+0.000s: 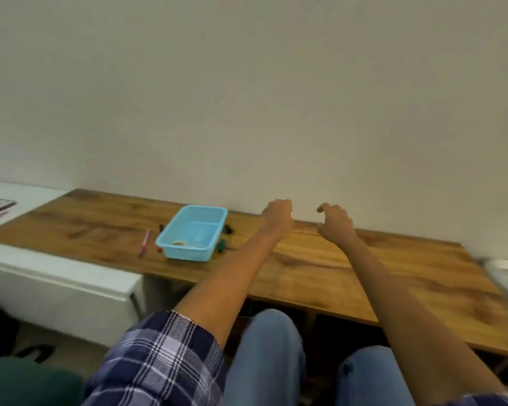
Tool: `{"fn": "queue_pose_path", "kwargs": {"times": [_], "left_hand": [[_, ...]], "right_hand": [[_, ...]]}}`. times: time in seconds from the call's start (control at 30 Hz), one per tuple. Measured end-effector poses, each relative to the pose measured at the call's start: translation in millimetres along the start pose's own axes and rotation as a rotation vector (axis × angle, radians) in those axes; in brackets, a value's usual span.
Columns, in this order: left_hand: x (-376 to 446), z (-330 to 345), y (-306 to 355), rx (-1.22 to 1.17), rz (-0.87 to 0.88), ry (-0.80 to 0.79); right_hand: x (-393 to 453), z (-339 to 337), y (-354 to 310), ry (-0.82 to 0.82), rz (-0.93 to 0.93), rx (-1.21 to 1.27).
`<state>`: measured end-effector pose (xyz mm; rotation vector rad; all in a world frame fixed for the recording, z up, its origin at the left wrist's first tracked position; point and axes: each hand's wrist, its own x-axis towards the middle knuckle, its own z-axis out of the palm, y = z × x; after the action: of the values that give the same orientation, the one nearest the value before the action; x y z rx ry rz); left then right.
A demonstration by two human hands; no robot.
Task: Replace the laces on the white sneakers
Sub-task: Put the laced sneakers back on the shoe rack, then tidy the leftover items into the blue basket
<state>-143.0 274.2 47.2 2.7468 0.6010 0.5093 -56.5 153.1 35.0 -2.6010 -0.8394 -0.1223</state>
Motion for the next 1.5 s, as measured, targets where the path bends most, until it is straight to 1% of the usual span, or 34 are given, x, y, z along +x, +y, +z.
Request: {"fn": "queue_pose_path", "kwargs": {"times": [0.17,0.27,0.43,0.53,0.6,0.67,0.7,0.77,0.8,0.83,0.93,1.0,1.1,1.17,1.33,1.5], "left_hand": [[-18,-53,-104,0.047,-0.218,0.062],[-31,-67,-156,0.019,-0.317,0.073],[-55,-73,-227,0.007,-0.439,0.085],[-58,-64,-253,-0.038,-0.478,0.127],[-53,-57,-255,-0.118,-0.446,0.179],[-43,-49,-243,-0.166,-0.362,0.188],[-38,-44,-233,-0.172,-0.319,0.177],[-21,-31,-213,-0.156,-0.252,0.105],[-12,-24,-203,-0.112,-0.231,0.048],[-1,-16,-194,-0.019,-0.205,-0.024],[21,4,-177,0.452,-0.157,-0.231],[30,15,-174,0.653,-0.162,-0.301],[37,29,-177,0.725,-0.170,-0.304],[40,36,-177,0.770,-0.176,-0.343],[40,44,-178,0.932,-0.188,-0.480],[42,46,-176,1.004,-0.167,-0.522]], "right_hand": [[2,41,-101,-0.130,-0.163,0.098],[0,68,-136,-0.195,-0.192,0.137],[-4,114,-157,-0.288,-0.153,0.207],[-1,137,-163,-0.312,-0.121,0.193],[4,149,-169,-0.323,-0.092,0.213],[12,159,-170,-0.316,-0.040,0.257],[16,162,-169,-0.317,-0.013,0.277],[29,167,-163,-0.334,0.024,0.314],[35,168,-160,-0.348,0.020,0.326],[45,170,-156,-0.365,0.007,0.324],[71,174,-144,-0.440,-0.058,0.283],[92,181,-139,-0.486,-0.113,0.276],[119,190,-141,-0.530,-0.187,0.331],[134,199,-143,-0.552,-0.235,0.363],[148,214,-137,-0.535,-0.254,0.393],[146,214,-135,-0.493,-0.324,0.389]]}}
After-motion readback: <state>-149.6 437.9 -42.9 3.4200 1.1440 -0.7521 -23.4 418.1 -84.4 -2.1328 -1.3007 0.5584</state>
